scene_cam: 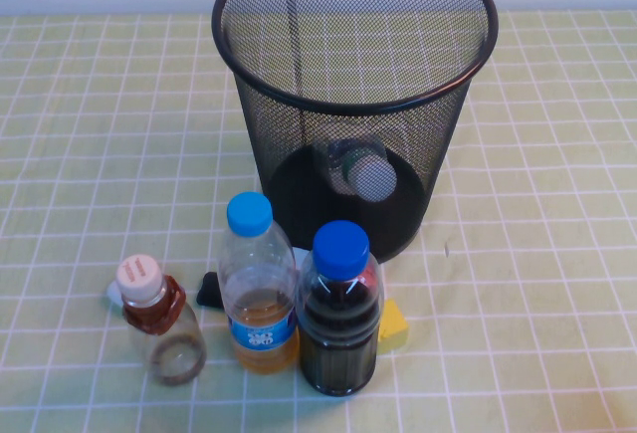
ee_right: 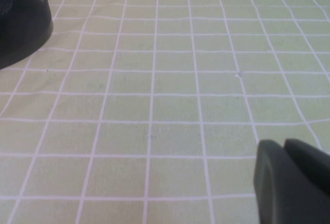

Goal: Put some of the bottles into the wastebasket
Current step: Pick up a bottle from the table with left arm

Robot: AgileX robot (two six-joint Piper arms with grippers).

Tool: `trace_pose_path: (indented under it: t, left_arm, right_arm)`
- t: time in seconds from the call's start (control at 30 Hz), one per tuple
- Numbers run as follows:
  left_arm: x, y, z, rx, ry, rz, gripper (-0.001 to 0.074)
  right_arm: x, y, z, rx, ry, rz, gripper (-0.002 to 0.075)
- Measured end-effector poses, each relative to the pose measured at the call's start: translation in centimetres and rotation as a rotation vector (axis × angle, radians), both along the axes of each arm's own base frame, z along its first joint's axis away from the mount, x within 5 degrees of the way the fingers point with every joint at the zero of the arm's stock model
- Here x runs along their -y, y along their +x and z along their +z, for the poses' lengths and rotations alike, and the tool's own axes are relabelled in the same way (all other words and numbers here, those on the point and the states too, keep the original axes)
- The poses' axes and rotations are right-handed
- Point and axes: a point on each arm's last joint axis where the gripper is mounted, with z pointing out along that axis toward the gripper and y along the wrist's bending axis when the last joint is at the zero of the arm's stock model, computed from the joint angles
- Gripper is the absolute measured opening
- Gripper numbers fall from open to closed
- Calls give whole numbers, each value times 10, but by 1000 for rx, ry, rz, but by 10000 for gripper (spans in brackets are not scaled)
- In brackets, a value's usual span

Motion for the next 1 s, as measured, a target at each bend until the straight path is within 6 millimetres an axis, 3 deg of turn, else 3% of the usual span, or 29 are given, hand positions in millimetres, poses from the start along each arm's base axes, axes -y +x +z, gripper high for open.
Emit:
trace_pose_path:
  t: [0.8, 1.0]
  left_arm:
    - [-1, 0, 0, 10, 55, 1, -1]
    - [1, 4, 17, 203, -92, 3, -1]
  right_arm:
    - [0, 0, 0, 0, 0, 0, -7]
    - [0, 0, 0, 0, -2, 0, -7]
